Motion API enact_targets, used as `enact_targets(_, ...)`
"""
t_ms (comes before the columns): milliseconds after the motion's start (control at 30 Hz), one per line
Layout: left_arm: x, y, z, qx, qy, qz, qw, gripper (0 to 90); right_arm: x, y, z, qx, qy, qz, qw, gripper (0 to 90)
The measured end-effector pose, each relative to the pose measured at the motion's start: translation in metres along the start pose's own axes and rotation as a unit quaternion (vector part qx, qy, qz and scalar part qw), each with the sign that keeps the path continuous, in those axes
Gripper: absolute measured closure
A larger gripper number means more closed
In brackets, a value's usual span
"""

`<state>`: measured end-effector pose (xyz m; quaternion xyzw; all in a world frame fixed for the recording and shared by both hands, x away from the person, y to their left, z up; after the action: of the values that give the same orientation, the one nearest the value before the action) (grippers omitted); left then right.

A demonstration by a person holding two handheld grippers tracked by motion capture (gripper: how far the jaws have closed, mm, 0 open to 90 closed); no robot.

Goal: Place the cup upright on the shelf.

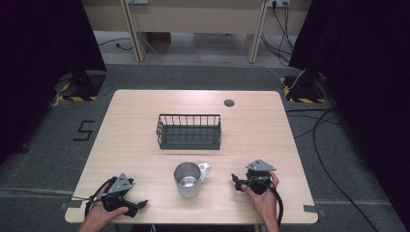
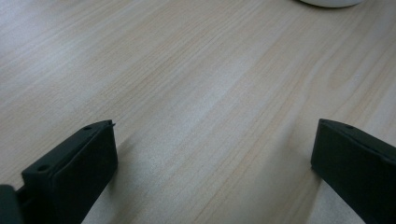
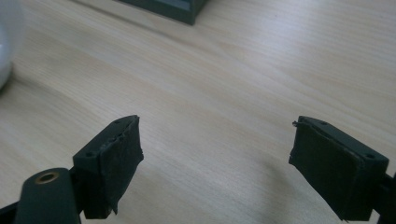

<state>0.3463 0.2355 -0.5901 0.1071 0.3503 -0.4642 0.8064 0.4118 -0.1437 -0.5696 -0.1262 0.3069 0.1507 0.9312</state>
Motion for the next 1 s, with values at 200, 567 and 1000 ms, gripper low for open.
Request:
enact_targets(200,0.0,0.0,0.0,0.0,0.0,0.0,1.0,0.0,-0.011,0.01,0.011,-0.003,-0.04,0.034,0.9986,21.4)
enact_targets(567,0.0,0.0,0.0,0.0,0.001,0.0,1.0,0.0,-0.026,0.041,0.034,-0.061,-0.091,0.091,0.9899,40.3)
enact_targets(1000,0.0,0.0,0.0,0.0,0.0,0.0,1.0,0.0,-0.02,0.077,0.052,-0.103,-0.119,0.143,0.9771,54.6)
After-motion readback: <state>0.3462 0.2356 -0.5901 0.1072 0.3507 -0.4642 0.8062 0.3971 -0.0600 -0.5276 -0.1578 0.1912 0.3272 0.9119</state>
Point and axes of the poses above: each handheld gripper's, and its own axes: x roughly forward along the jaws, z roughly out of its top, y roughly to its left, the point moved 9 cm from there along x, roughly forward along the jaws, and after that the axes turned 12 degrees about -z, right-handed, at the moved point
